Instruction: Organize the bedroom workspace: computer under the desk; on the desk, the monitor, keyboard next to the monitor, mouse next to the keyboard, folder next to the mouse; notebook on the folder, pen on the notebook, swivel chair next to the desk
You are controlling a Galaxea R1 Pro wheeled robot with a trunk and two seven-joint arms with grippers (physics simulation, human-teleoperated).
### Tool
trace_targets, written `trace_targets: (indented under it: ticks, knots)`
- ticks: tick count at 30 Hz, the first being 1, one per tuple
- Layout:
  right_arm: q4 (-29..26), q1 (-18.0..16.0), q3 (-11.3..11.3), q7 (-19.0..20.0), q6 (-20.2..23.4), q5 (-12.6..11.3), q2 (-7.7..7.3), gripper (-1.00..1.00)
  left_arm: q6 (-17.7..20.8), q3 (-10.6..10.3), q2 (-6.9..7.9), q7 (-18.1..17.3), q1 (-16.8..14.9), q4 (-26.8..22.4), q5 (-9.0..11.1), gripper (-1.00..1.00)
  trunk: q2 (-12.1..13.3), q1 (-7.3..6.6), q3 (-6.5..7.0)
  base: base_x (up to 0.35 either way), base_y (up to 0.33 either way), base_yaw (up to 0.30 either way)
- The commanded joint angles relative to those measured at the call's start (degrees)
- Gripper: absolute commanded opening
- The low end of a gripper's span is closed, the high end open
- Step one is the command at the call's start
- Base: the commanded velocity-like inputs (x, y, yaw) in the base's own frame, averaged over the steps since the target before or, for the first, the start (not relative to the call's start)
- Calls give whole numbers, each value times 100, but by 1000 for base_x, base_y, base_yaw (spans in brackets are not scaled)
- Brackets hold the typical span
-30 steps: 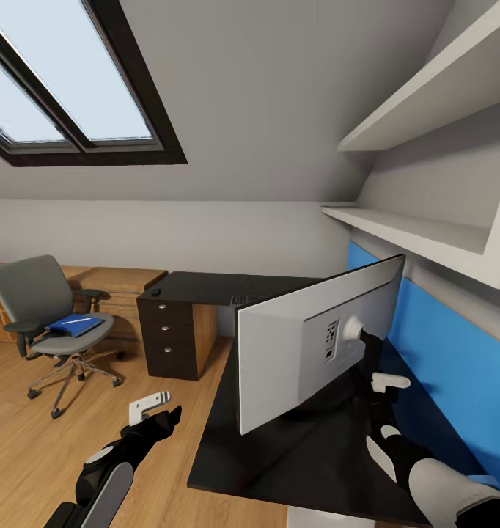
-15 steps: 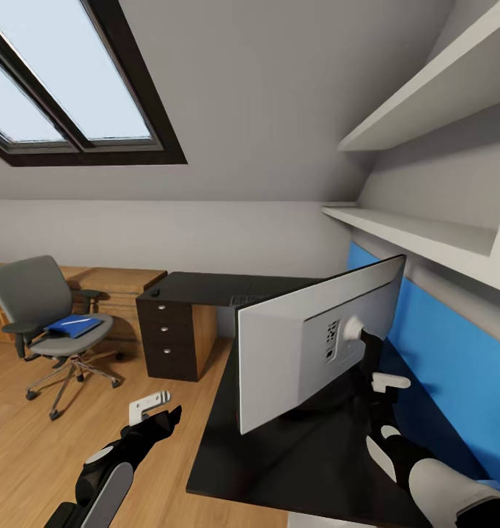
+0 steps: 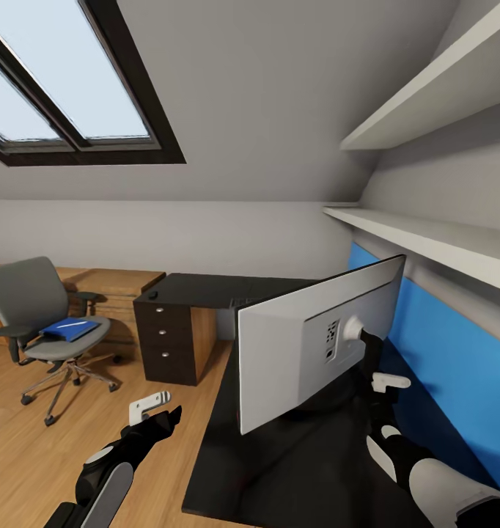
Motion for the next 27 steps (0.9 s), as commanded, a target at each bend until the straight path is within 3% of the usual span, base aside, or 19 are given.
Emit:
trace_targets:
  ticks: [1,27]
  knots:
    - [-3,-6,69,-19,-16,-33,-5,-100,4,-13,6,59,-5,-8,59,100,-4,2,-7,64,0,0]
    - [-12,-7,69,-16,-15,-28,-7,-100,22,-13,6,59,-5,-8,59,100,-4,2,-7,60,-15,0]
